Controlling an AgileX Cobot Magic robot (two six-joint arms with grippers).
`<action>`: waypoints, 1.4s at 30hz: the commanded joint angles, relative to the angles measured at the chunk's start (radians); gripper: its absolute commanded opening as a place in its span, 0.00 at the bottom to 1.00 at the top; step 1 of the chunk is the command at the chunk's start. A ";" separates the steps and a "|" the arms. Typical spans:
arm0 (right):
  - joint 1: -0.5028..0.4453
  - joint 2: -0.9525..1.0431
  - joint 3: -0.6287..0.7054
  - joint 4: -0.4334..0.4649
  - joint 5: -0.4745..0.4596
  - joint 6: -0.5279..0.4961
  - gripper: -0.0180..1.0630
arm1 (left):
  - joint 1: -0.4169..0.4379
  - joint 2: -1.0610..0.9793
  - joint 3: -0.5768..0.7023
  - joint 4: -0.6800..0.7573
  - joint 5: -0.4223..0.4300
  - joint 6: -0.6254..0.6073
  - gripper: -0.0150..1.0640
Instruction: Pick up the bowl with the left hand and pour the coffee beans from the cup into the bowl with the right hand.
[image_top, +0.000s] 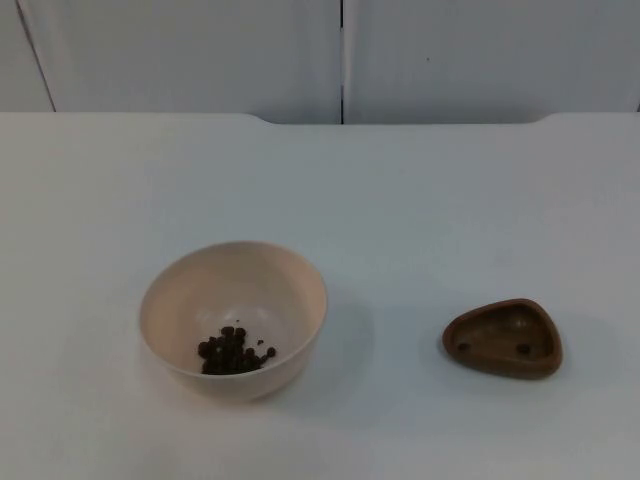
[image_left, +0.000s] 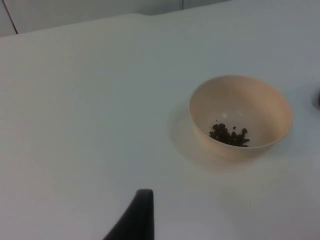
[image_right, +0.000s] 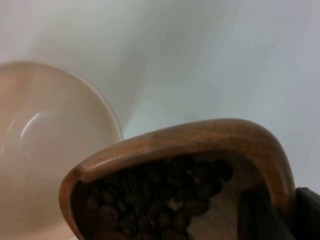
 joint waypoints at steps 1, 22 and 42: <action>-0.026 -0.003 0.003 -0.002 -0.005 -0.001 0.99 | 0.002 -0.004 0.005 -0.003 -0.003 0.002 0.98; -0.247 -0.003 0.003 -0.002 -0.005 -0.001 0.99 | 0.002 -0.004 0.005 -0.003 -0.003 0.002 0.98; -0.249 -0.003 0.003 -0.002 -0.005 -0.001 0.99 | 0.195 -0.004 0.005 -0.003 -0.003 0.002 0.98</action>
